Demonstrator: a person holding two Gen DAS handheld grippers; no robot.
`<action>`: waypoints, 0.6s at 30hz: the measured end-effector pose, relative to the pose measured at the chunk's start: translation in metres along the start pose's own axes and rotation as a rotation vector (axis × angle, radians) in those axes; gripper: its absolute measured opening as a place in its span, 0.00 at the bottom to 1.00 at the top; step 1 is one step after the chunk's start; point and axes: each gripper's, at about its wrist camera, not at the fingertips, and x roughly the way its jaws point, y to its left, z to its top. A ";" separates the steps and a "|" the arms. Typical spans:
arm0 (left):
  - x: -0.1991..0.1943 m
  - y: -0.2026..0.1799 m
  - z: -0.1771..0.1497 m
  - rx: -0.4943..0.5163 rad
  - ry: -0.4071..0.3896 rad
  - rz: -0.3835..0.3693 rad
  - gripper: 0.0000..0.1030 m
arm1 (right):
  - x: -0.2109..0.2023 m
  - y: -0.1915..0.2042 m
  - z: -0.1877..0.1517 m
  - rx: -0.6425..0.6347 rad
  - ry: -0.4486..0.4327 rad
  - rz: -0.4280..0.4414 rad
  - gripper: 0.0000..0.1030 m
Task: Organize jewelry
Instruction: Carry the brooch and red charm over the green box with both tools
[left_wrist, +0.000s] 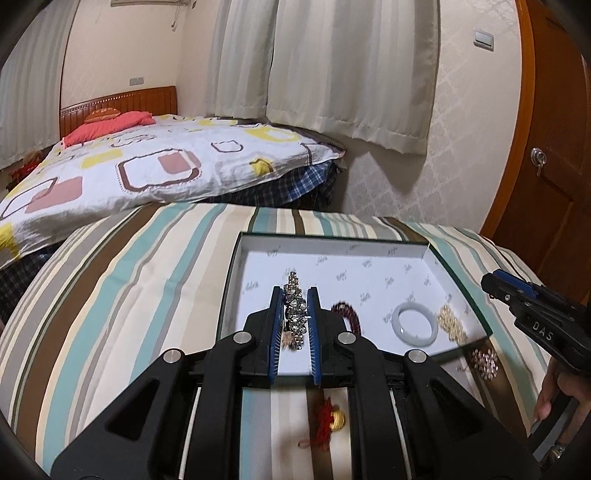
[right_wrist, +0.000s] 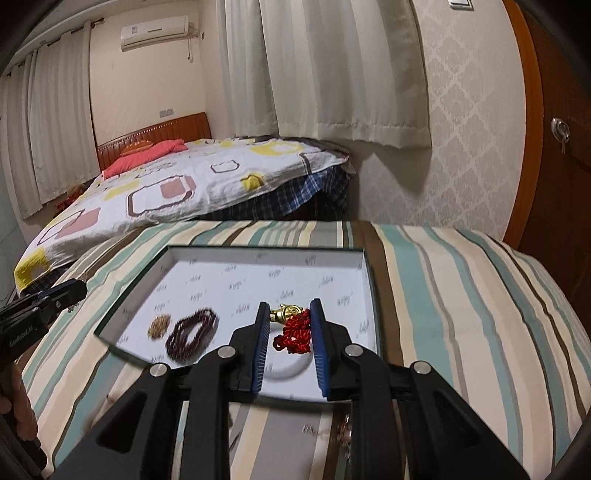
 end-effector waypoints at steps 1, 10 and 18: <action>0.003 -0.001 0.003 0.002 -0.003 -0.001 0.13 | 0.002 0.000 0.003 -0.001 -0.002 -0.001 0.22; 0.035 -0.003 0.026 -0.002 -0.016 -0.003 0.13 | 0.027 -0.005 0.016 -0.005 -0.008 -0.013 0.22; 0.081 -0.005 0.033 0.006 0.028 0.004 0.13 | 0.061 -0.012 0.019 -0.003 0.023 -0.031 0.22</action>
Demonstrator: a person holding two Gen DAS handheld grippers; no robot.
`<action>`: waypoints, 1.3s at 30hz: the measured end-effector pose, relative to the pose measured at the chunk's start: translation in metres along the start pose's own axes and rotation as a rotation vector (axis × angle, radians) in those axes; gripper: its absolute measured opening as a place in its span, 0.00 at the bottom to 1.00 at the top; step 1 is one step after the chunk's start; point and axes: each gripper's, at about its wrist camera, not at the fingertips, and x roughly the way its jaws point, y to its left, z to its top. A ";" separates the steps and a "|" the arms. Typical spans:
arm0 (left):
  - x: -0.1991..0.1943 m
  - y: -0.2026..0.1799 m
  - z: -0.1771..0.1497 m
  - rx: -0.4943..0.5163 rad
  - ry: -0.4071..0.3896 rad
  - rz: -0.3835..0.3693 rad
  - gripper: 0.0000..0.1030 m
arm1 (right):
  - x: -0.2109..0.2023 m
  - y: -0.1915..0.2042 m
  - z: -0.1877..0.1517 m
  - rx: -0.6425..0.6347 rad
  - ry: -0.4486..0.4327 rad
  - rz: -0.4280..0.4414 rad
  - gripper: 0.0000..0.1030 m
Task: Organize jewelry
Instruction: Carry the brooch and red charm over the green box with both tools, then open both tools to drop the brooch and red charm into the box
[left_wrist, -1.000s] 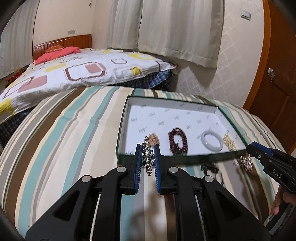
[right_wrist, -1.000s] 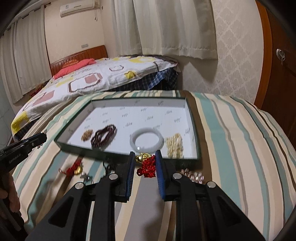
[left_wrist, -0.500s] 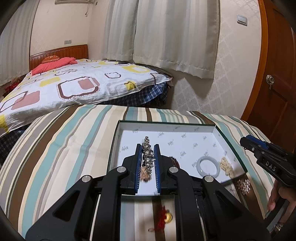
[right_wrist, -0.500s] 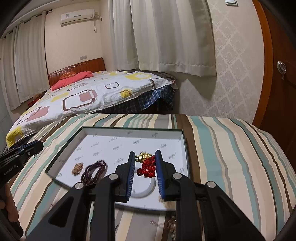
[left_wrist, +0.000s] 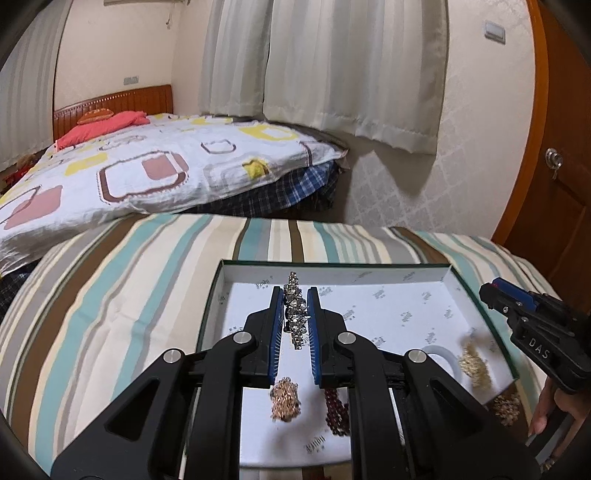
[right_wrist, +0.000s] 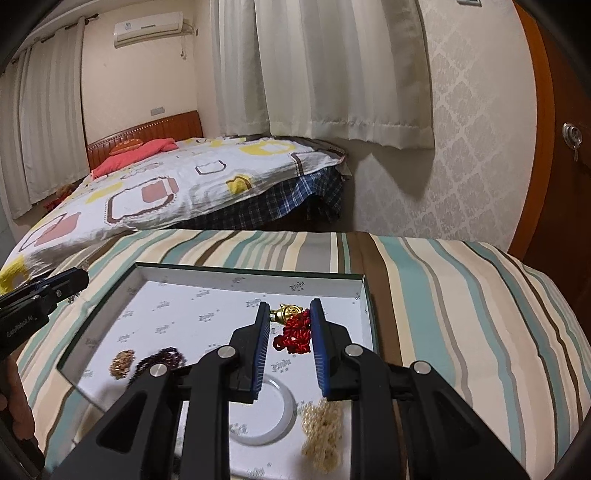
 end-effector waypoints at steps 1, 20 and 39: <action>0.005 0.000 -0.001 -0.002 0.010 0.001 0.13 | 0.005 -0.001 0.000 0.000 0.007 -0.001 0.22; 0.077 0.015 -0.011 -0.055 0.222 0.008 0.13 | 0.063 -0.009 -0.009 0.023 0.168 -0.013 0.22; 0.085 0.017 -0.016 -0.073 0.264 0.000 0.26 | 0.069 -0.013 -0.006 0.043 0.210 -0.004 0.32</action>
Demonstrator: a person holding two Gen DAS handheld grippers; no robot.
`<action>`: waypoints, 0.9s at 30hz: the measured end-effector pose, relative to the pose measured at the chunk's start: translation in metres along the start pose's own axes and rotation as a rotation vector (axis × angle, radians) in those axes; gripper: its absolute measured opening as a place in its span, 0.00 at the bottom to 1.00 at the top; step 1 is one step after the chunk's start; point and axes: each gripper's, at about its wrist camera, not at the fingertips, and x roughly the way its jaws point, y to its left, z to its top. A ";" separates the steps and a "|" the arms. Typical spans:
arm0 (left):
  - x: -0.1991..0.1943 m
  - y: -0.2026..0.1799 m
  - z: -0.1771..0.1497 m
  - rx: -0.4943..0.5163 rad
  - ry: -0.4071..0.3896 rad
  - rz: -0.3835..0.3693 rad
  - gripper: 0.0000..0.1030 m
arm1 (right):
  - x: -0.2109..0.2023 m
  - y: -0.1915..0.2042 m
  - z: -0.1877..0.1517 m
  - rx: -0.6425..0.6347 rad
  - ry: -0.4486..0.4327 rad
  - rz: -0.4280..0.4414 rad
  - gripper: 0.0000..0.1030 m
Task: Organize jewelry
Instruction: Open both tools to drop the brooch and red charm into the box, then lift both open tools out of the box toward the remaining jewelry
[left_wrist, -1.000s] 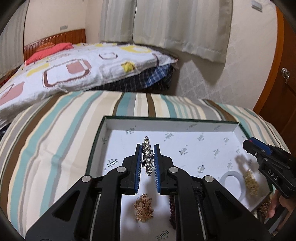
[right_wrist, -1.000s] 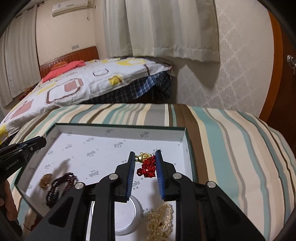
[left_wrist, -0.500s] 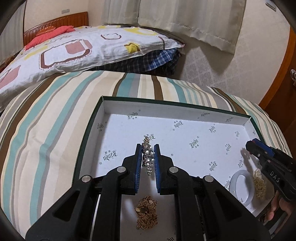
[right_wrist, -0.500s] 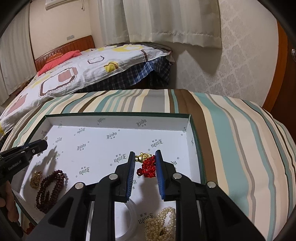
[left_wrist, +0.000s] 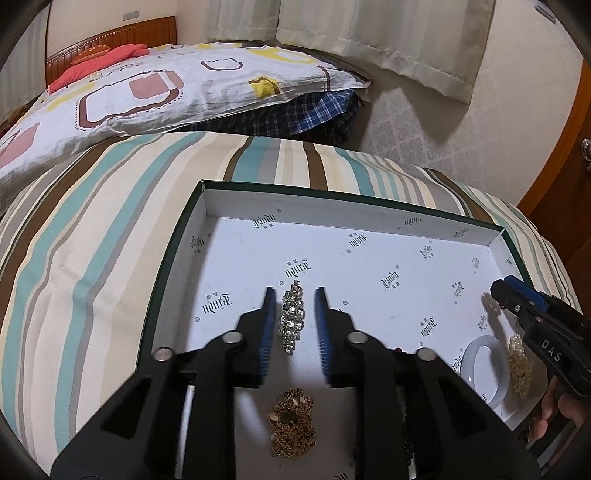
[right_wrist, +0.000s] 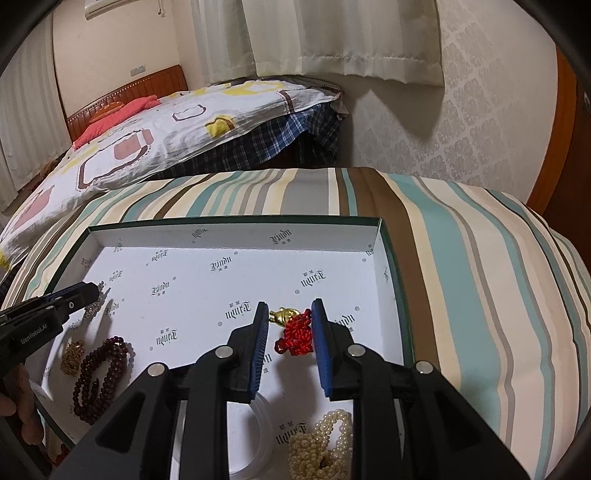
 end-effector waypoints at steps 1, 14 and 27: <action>-0.001 0.000 0.000 -0.002 -0.004 0.000 0.31 | -0.001 0.000 0.000 0.004 -0.005 -0.001 0.38; -0.018 0.000 0.001 -0.012 -0.067 -0.013 0.57 | -0.013 0.000 0.000 0.011 -0.056 0.007 0.48; -0.093 0.003 -0.009 -0.039 -0.227 -0.026 0.58 | -0.078 0.003 -0.007 0.017 -0.171 0.006 0.52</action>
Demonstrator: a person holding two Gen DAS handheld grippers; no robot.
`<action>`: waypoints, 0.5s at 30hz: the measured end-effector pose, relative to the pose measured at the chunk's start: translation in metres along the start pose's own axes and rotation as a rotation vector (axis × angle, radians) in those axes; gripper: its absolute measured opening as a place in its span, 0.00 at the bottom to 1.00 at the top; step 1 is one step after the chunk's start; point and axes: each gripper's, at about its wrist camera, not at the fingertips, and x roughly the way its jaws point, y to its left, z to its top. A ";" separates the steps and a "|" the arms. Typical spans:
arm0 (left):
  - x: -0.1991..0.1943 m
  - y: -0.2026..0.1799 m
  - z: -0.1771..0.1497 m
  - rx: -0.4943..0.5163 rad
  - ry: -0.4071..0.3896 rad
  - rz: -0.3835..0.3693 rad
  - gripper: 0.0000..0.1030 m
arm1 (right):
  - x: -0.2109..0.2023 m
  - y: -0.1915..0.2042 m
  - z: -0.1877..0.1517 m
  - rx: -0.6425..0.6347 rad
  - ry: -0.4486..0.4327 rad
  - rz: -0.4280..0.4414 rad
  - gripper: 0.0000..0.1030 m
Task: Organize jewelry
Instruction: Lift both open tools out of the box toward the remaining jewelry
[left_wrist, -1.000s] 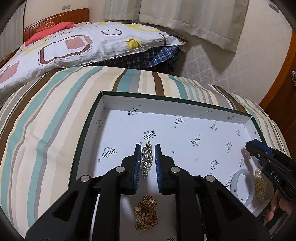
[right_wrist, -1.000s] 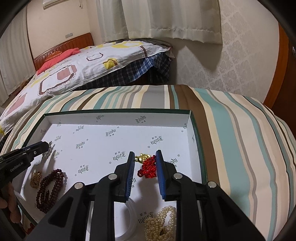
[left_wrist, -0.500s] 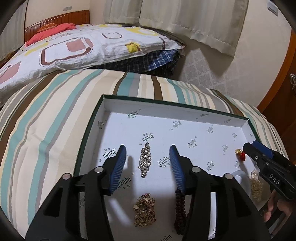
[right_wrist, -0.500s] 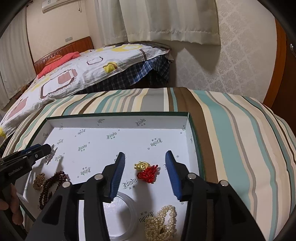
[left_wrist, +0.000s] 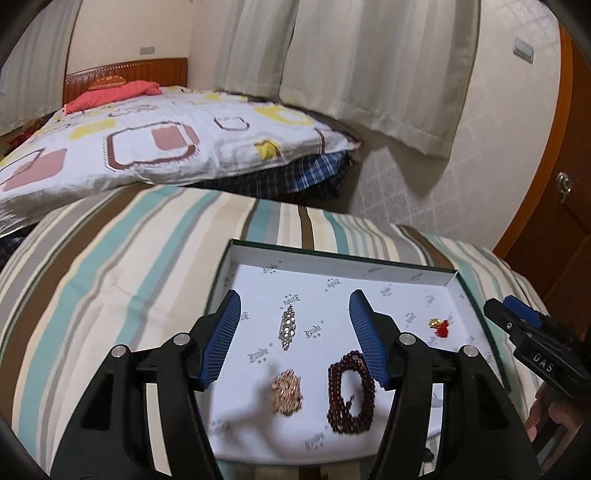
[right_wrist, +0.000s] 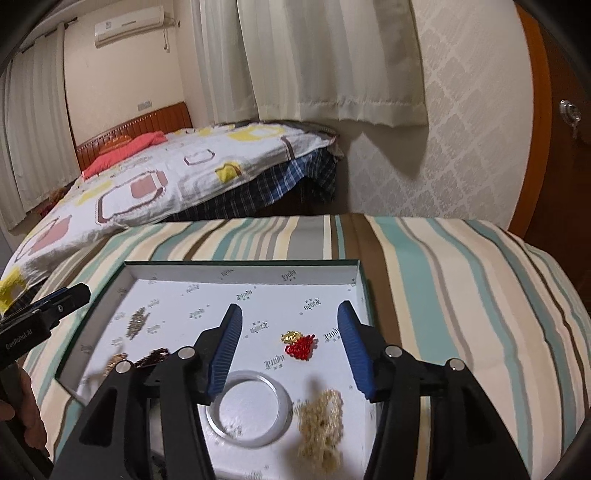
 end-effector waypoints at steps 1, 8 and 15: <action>-0.009 0.001 -0.001 0.000 -0.013 0.003 0.58 | -0.006 0.000 -0.002 -0.001 -0.006 -0.002 0.52; -0.045 0.004 -0.022 0.010 -0.035 0.016 0.58 | -0.044 0.002 -0.022 0.007 -0.029 -0.010 0.52; -0.067 0.006 -0.054 0.027 -0.019 0.023 0.58 | -0.062 0.010 -0.052 -0.006 -0.011 -0.009 0.52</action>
